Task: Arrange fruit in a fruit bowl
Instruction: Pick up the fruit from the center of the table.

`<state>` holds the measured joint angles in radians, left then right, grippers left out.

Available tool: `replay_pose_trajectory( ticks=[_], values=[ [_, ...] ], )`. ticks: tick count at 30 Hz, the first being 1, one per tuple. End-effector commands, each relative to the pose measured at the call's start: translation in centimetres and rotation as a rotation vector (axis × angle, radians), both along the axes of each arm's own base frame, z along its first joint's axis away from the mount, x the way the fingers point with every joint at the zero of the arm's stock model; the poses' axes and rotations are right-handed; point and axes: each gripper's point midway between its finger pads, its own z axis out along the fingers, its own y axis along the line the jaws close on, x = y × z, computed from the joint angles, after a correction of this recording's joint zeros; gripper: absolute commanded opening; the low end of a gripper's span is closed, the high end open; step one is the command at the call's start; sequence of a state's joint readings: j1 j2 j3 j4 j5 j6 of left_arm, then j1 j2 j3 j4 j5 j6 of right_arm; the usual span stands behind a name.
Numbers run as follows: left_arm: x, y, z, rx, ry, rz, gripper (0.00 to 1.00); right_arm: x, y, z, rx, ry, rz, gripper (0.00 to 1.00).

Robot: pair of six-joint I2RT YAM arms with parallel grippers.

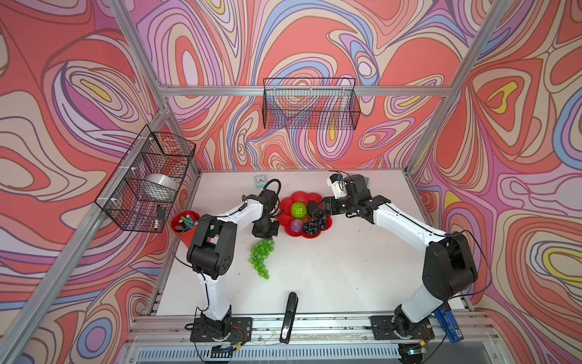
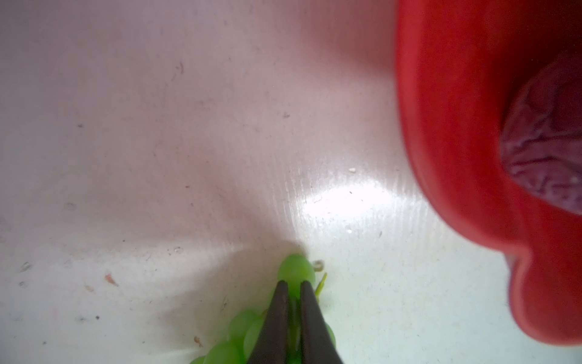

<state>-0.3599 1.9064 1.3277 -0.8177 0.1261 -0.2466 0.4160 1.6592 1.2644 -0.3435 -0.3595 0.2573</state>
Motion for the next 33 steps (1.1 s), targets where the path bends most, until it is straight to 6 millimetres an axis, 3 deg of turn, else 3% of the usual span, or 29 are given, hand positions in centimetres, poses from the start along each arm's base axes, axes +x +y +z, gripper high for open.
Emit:
replay_pose_trajectory(
  ticks=[1, 7, 15, 23, 28, 33],
  values=[
    [-0.9, 1.2, 0.9, 0.04, -0.005, 0.003, 0.0, -0.1, 0.2, -0.7, 0.001, 0.008, -0.002, 0.56],
    [-0.9, 1.3, 4.5, 0.015, -0.085, 0.02, 0.0, 0.0, 0.3, -0.5, 0.011, 0.003, -0.005, 0.56],
    [-1.3, 1.2, 12.5, -0.077, -0.258, 0.082, 0.0, 0.2, 0.7, 1.0, 0.051, -0.017, -0.005, 0.55],
    [-0.2, -1.5, 21.3, -0.275, -0.385, 0.081, 0.0, 1.1, 1.1, 2.5, 0.086, -0.047, -0.024, 0.55],
    [1.5, -3.9, 24.7, -0.363, -0.44, 0.038, 0.0, 1.7, 0.7, 3.7, 0.082, -0.087, -0.047, 0.55],
    [3.5, -6.5, 26.2, -0.456, -0.465, 0.013, 0.0, 1.8, 0.4, 3.5, 0.07, -0.091, -0.064, 0.55]
  ],
)
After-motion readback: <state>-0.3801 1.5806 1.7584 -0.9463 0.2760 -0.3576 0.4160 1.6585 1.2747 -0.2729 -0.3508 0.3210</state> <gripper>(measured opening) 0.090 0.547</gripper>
